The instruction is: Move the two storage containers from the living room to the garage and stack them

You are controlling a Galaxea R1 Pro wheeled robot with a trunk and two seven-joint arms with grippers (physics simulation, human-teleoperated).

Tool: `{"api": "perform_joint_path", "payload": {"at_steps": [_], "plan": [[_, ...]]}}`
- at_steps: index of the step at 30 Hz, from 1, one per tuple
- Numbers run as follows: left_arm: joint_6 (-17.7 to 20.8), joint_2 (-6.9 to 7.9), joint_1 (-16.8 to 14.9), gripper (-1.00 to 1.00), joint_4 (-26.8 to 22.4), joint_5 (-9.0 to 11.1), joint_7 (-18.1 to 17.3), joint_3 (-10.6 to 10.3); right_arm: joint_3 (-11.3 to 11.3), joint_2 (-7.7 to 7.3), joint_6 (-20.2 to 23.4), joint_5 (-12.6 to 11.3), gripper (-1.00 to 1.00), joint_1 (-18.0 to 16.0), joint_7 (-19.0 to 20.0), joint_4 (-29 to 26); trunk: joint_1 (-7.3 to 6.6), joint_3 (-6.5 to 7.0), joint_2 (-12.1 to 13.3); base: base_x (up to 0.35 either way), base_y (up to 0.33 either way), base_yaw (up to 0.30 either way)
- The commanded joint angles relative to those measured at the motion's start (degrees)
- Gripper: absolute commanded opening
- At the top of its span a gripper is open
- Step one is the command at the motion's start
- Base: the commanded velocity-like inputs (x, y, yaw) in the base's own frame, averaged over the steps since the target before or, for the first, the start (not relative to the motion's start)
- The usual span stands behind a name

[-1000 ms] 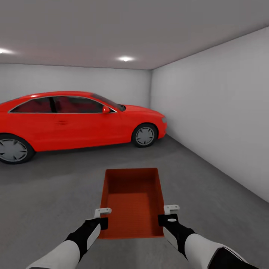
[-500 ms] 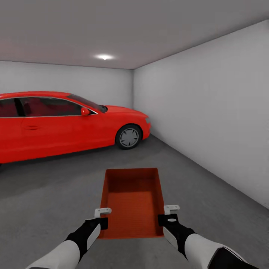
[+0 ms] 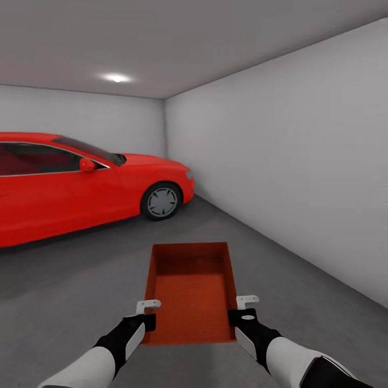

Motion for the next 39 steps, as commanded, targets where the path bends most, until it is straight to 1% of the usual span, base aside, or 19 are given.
{"api": "perform_joint_path", "payload": {"at_steps": [1,39], "plan": [[-1.4,0.04,0.0,-1.00,-0.5,-0.4,0.5,0.7,-0.1,-0.02,0.1,-1.2,-1.00,0.0,-0.1,0.5,0.05,-0.10,-0.1,0.322,0.000,-0.286],[-1.4,-0.05,0.0,-1.00,-0.5,-0.4,0.5,0.7,-0.1,-0.05,0.1,-1.2,-1.00,0.0,-0.1,0.5,0.05,-0.10,-0.1,0.322,0.000,-0.286]]}}
